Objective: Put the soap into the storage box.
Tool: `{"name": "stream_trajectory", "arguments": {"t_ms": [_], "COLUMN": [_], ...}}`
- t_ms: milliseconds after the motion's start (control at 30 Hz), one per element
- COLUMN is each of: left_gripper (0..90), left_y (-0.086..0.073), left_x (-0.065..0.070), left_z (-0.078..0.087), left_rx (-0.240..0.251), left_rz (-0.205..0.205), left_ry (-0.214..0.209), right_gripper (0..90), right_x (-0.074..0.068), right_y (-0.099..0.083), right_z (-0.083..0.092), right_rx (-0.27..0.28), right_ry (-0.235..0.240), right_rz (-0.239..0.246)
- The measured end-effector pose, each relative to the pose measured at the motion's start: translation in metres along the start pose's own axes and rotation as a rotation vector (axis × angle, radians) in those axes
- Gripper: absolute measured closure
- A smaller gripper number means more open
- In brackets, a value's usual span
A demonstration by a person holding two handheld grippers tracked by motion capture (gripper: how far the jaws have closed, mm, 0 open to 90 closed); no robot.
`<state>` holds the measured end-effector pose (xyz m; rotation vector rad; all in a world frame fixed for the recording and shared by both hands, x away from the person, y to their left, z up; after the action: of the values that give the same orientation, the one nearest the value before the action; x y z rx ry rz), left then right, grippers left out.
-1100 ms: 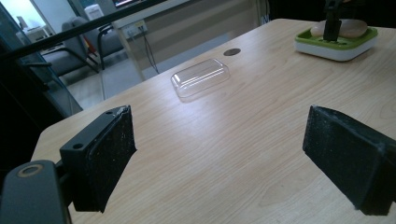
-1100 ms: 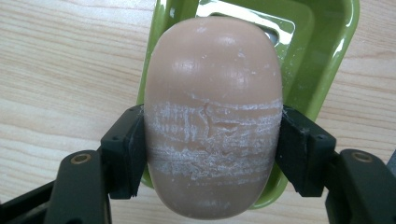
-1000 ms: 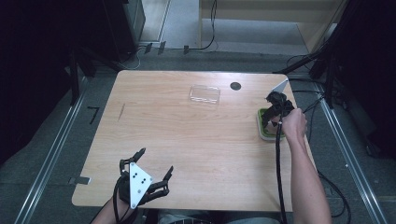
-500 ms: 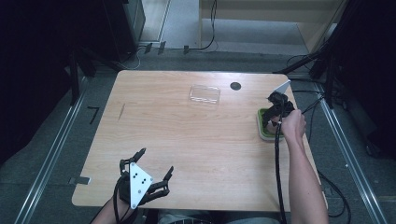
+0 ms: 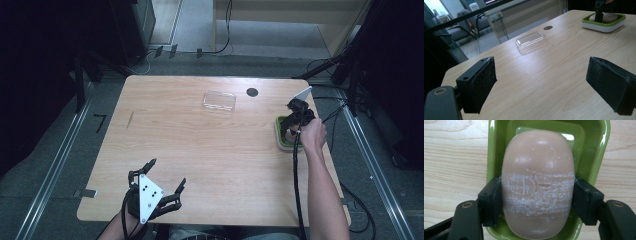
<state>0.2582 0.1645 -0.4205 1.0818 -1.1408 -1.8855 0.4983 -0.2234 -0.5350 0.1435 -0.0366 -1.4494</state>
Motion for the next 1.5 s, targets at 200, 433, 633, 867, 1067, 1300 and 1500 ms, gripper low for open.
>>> {"name": "stream_trajectory", "arguments": {"t_ms": [200, 433, 633, 867, 1067, 1300, 1500], "left_gripper": [9.9, 9.9, 9.9, 9.9, 9.9, 9.9, 9.9], "left_y": [0.000, 0.000, 0.000, 0.001, 0.001, 0.000, 0.000], "left_x": [0.000, 0.000, 0.000, 0.001, 0.003, 0.000, 0.002], "left_z": [0.000, 0.000, -0.001, -0.003, -0.004, -0.001, -0.001], "left_rx": [0.000, 0.000, 0.001, 0.005, 0.000, -0.003, -0.003], "left_rz": [-0.001, 0.000, -0.002, -0.003, -0.014, -0.008, -0.017], "left_ry": [0.000, 0.000, -0.004, -0.006, -0.010, 0.002, -0.005], "right_gripper": [33.0, 32.9, 32.0, 20.2, 14.5, 12.6, 12.5], "right_x": [-0.001, -0.002, -0.003, -0.004, -0.010, -0.013, -0.013], "right_y": [-0.001, -0.001, -0.002, -0.004, -0.013, -0.028, -0.040], "right_z": [-0.003, -0.003, -0.003, 0.006, 0.019, 0.025, 0.030], "right_rx": [-0.006, -0.009, -0.008, 0.011, 0.032, 0.033, 0.036], "right_ry": [0.000, -0.005, -0.006, -0.030, -0.017, 0.000, 0.005], "right_rz": [-0.004, -0.005, 0.001, 0.030, 0.067, 0.107, 0.130]}}
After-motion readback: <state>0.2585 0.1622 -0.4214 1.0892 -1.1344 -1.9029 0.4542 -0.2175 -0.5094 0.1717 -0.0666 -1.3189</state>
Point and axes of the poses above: each handheld gripper's, and its own axes: z roughly backward along the jaws, y roughly out of its top, x roughly to its right, the point moved 9 cm from there along -z, roughly forward along the jaws, and after that the axes turned 2 degrees about x, right-handed, at the moved point
